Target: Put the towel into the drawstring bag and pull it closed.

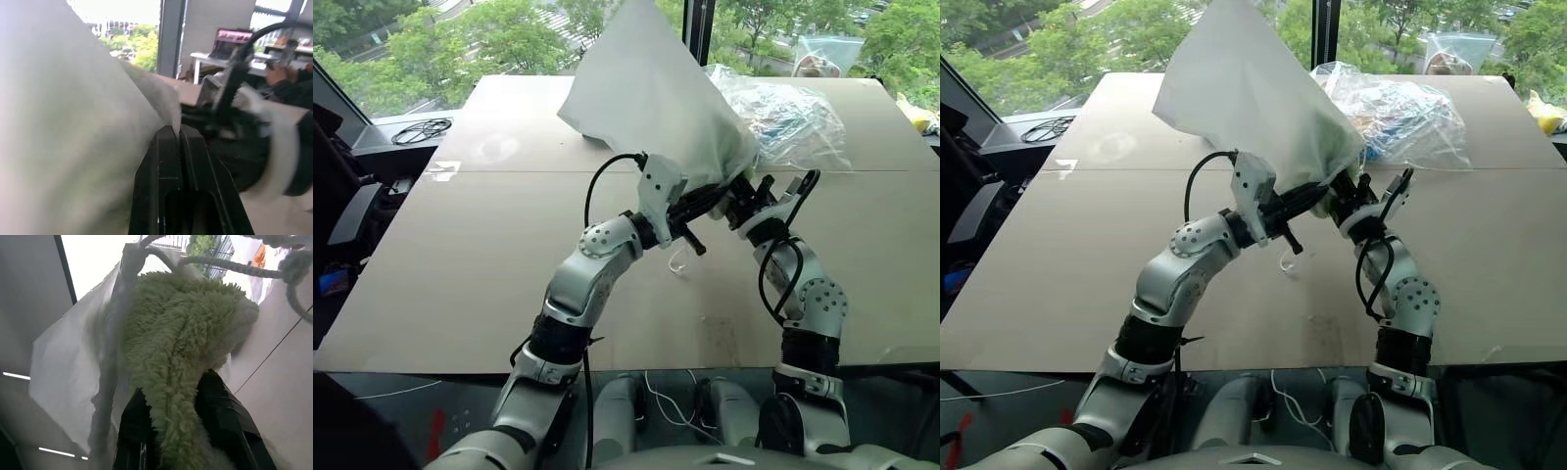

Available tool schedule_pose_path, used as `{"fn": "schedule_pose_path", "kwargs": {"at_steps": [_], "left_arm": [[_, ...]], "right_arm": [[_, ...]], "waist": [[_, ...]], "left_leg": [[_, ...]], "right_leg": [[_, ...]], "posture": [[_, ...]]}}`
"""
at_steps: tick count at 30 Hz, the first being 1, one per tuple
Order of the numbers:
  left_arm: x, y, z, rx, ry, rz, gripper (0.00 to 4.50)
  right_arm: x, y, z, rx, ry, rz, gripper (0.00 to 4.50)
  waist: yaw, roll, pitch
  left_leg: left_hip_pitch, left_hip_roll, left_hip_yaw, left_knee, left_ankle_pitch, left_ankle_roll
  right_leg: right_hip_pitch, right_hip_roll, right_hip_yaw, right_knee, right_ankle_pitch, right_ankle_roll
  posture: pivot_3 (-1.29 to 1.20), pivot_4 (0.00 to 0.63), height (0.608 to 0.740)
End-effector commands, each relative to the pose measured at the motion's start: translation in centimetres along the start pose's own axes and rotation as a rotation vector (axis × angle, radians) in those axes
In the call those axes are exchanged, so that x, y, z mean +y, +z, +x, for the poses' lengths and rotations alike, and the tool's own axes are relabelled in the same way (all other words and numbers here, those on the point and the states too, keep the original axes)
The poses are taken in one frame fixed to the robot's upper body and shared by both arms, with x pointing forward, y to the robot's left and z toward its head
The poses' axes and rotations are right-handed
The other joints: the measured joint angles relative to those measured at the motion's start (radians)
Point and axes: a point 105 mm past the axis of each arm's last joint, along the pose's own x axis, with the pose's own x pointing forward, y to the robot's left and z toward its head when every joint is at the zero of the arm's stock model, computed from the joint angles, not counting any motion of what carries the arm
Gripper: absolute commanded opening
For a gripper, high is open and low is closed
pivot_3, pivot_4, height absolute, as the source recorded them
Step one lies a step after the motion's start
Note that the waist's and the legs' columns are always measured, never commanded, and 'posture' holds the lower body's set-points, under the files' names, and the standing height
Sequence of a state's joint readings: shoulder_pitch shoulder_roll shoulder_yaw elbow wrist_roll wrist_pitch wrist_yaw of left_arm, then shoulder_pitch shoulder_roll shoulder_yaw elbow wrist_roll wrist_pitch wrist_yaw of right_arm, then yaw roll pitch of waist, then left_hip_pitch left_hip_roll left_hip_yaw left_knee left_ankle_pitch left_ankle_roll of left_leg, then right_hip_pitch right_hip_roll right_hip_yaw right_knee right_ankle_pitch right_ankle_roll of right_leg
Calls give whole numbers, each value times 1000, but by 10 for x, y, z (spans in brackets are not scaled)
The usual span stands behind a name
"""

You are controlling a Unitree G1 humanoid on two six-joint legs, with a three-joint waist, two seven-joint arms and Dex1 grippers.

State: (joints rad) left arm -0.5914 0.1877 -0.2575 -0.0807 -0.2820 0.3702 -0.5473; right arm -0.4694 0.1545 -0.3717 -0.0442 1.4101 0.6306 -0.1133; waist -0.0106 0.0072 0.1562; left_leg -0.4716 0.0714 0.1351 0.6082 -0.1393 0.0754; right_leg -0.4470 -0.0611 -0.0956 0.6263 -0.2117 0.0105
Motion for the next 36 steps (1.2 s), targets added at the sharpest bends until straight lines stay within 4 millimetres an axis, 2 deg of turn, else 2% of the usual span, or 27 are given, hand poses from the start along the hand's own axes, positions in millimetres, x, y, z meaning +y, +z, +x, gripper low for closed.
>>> {"fn": "schedule_pose_path", "kwargs": {"at_steps": [1,3,5,8,10,13,16,20,24,26,29,31,33,35,36], "left_arm": [[-14,-4,10,21,-66,166,0],[-24,-5,11,13,-115,173,0],[-28,-6,10,10,-141,175,0],[-24,-7,9,15,-123,217,0],[-21,-4,6,7,-106,284,0],[-26,-4,2,-9,-105,401,0],[-30,-5,2,-28,-78,479,0],[-39,-4,5,-58,-69,668,0],[-28,1,6,-63,8,859,0],[-15,3,4,-48,73,919,0],[2,4,-1,-26,151,954,0],[9,5,-4,-21,173,942,0],[10,5,-5,-26,163,923,0],[4,9,-8,-62,100,993,0],[-2,10,-9,-80,52,1036,0]], "right_arm": [[20,8,5,-39,74,22,115],[32,-8,1,61,139,-74,115],[38,-11,-2,83,174,-86,115],[14,14,4,-44,49,-2,115],[12,15,1,-48,39,-42,115],[-10,26,2,-132,-94,-15,115],[-9,22,1,-118,-98,-41,115],[-20,14,-5,-84,-168,-84,115],[-27,11,-12,-59,-217,-128,115],[-22,6,-16,-30,-196,-150,115],[11,-16,-21,109,-15,-153,115],[23,-29,-26,183,44,-202,115],[24,-31,-25,187,45,-251,115],[22,-32,-18,166,40,-191,115],[23,-37,-15,176,41,-217,115]], "waist": [[0,0,0],[-3,0,0],[-4,0,0],[-4,0,0],[-3,0,0],[-2,0,0],[-2,0,0],[-1,0,0],[-1,0,0],[-2,0,0],[-3,0,0],[-3,0,0],[-3,0,0],[-2,0,0],[-2,0,0]], "left_leg": [[0,0,0,0,0,0],[0,0,1,0,0,0],[0,1,1,0,0,0],[0,2,0,0,0,0],[0,2,-1,0,0,0],[1,2,-1,0,0,0],[1,2,-1,0,0,0],[0,1,0,0,0,0],[0,1,0,0,0,0],[0,2,0,0,0,0],[0,2,0,0,0,0],[0,2,0,0,0,0],[1,2,0,-1,0,0],[1,2,0,-1,0,0],[1,2,0,-1,0,0]], "right_leg": [[0,0,0,0,0,0],[-1,0,1,0,1,-2],[-1,1,1,0,2,-3],[-1,2,2,0,2,-3],[-1,4,2,1,2,-3],[-1,4,2,1,1,-2],[0,3,2,1,2,-3],[-1,2,2,1,2,-3],[-1,1,2,1,2,-4],[-1,1,2,1,2,-3],[-1,1,2,1,2,-3],[-1,1,2,1,2,-3],[-1,1,2,1,2,-3],[-1,1,2,1,2,-3],[-1,1,2,1,2,-3]], "posture": [[0,150,738],[0,150,738],[0,150,738],[0,150,738],[0,150,738],[0,150,738],[0,150,738],[0,150,738],[0,150,738],[0,150,738],[0,150,738],[0,150,738],[0,150,738],[0,150,738],[0,150,738]]}}
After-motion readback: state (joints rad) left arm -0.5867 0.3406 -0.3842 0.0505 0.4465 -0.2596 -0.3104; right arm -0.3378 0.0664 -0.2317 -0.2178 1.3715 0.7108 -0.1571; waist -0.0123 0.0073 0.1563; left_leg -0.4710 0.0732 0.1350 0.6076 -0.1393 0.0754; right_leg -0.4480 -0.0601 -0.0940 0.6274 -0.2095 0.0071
